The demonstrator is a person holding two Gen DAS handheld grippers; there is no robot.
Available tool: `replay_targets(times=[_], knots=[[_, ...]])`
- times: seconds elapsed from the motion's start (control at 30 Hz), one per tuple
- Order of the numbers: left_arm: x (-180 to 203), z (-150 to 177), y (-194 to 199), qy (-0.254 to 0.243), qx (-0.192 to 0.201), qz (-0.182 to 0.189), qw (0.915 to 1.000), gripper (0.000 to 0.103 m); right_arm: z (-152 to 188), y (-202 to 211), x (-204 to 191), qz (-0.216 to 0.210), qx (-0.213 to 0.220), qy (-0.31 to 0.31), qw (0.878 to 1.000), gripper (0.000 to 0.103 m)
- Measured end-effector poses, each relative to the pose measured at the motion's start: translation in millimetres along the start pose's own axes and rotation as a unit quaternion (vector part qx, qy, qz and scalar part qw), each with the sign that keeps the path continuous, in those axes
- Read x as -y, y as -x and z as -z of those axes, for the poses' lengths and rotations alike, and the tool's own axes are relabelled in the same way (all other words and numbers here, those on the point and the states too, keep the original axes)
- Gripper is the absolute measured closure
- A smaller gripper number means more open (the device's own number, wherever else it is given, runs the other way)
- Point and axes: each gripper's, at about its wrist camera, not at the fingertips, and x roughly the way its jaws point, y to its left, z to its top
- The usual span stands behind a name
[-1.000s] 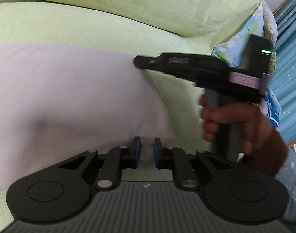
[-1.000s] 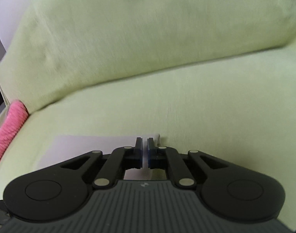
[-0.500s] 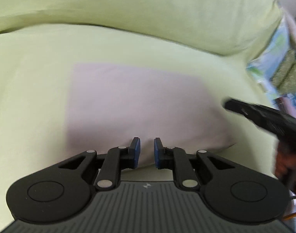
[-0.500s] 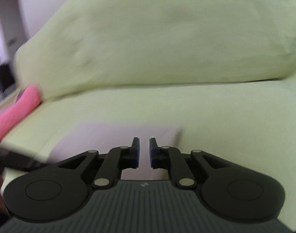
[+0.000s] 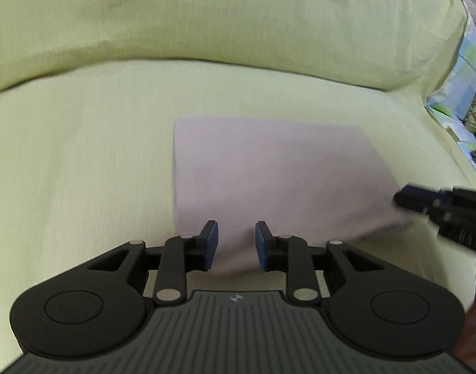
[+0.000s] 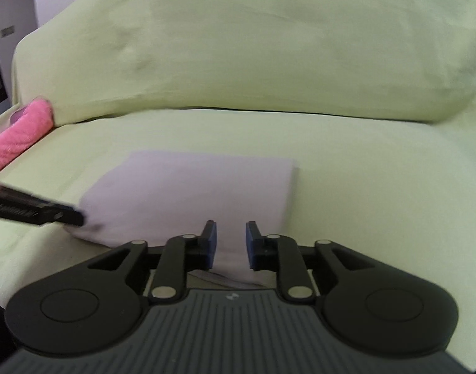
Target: Fold clothes
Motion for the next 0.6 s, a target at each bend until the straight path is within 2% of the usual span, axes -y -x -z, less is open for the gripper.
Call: replay_targets(times=[0.17,0.3,0.37,0.47,0.53,0.6], knots=[[5.5,-11.2,-16.9,0.003,-0.012,-0.04,0.9991,0.072,0.3,-14.5,-19.1,0.008,-0.018,0.009,1.0,0.086],[5.7,-5.9,-29.8,-0.007,-0.027,-0.062,0.9977,0.067,8.7,-16.8,-13.2,0.026,-0.035,0.015,0.999,0.086],[2.5,-1.5,-28.3,-0.009,-0.022,-0.061,0.9978,0.066,11.7,-11.1,-5.5,0.047,-0.037,0.026,0.998,0.087],[1.7,-3.0,-26.9,0.001,-0.02,-0.083,0.9963,0.067,11.8,-5.3,4.0,0.075,-0.04,0.025,0.996,0.087],[-9.2,0.0,-10.9,0.036,-0.006,-0.066,0.9972,0.065,9.7,8.3,11.7,0.089,-0.031,0.018,0.995,0.085],[-7.7,1.1,-10.0,0.039,-0.006,-0.057,0.9976,0.061,8.5,16.2,9.8,0.082,-0.021,0.018,0.996,0.085]])
